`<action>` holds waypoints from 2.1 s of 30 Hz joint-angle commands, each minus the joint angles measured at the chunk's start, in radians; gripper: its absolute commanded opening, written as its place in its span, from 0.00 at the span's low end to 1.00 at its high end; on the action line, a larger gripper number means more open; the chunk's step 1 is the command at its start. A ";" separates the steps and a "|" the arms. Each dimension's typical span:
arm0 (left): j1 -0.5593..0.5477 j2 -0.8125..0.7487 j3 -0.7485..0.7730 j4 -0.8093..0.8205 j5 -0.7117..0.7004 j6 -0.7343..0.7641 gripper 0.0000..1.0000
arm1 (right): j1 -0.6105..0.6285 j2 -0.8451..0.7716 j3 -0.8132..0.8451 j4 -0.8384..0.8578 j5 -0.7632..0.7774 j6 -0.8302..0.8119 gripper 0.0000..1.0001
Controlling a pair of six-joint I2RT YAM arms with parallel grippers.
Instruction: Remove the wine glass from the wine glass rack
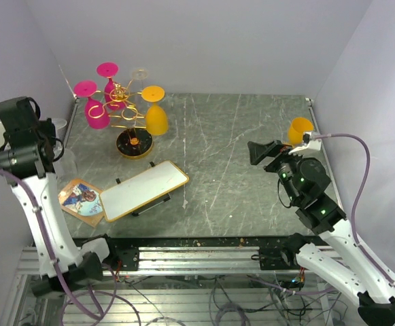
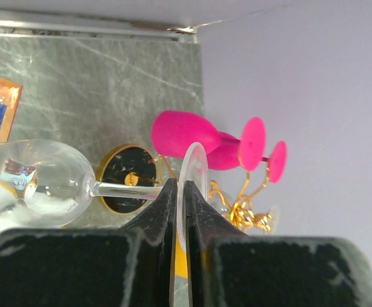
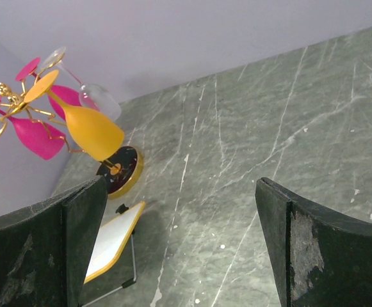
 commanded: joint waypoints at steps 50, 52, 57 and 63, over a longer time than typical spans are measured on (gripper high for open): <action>-0.688 -0.137 -0.879 2.239 0.910 -0.623 0.07 | 0.004 0.412 -0.307 1.382 -0.663 0.672 0.72; -0.710 -0.125 -0.904 2.283 0.893 -0.649 0.07 | 0.003 0.428 -0.304 1.420 -0.684 0.691 0.68; -0.740 -0.040 -0.964 2.545 0.853 -0.802 0.07 | 0.003 0.500 -0.287 1.602 -0.774 0.753 0.47; -0.748 0.018 -0.991 2.683 0.785 -0.862 0.07 | 0.002 0.623 -0.280 1.889 -0.847 0.913 0.25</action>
